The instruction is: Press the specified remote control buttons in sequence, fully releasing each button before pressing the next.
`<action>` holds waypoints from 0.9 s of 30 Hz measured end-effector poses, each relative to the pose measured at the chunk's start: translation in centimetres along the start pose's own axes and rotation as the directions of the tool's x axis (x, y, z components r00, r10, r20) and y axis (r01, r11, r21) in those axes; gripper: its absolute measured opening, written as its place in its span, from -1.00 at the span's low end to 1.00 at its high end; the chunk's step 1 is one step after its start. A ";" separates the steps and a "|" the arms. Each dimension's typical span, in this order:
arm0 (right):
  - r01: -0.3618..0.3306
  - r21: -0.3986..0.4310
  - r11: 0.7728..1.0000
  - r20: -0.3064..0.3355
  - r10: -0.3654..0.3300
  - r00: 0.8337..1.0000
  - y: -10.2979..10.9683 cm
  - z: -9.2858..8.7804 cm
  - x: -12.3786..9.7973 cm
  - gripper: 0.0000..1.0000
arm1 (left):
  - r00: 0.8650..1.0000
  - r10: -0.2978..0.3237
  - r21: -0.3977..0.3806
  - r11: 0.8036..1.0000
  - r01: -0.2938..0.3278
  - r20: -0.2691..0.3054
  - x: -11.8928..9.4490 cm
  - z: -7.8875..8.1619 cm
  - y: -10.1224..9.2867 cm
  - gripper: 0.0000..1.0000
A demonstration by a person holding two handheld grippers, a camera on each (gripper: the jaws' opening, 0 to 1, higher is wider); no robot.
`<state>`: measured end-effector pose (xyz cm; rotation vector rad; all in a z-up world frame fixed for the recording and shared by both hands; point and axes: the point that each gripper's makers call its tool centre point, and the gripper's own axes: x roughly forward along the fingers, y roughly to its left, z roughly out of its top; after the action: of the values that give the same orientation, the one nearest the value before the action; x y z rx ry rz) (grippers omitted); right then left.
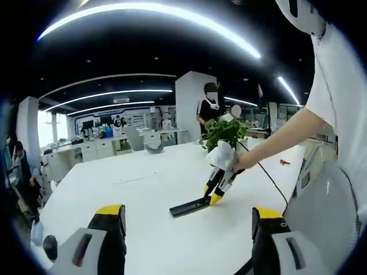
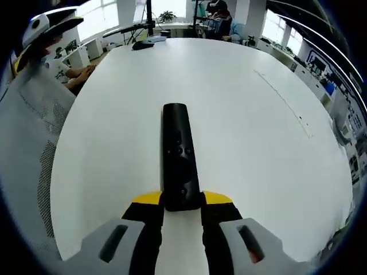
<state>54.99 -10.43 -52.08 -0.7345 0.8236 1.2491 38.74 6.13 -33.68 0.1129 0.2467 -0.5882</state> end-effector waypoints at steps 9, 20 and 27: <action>0.009 -0.116 0.993 -0.014 -0.011 1.000 0.0 0.4 -0.2 -0.51 | 1.000 -0.013 -0.004 1.000 0.013 -0.013 0.0 -0.3 -0.2 0.87; 0.201 0.090 0.975 0.149 -0.212 0.966 -0.8 2.7 -4.5 -0.35 | 1.000 -0.009 0.008 1.000 0.009 -0.003 0.0 0.0 -0.1 0.88; 0.211 0.371 0.904 0.352 -0.347 0.869 2.8 3.8 -11.4 -0.03 | 1.000 -0.024 0.004 1.000 0.024 0.002 0.0 0.1 -0.4 0.88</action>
<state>51.42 -12.52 -40.45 -0.2921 0.5265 0.9247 38.48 5.76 -33.62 0.1135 0.2452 -0.6126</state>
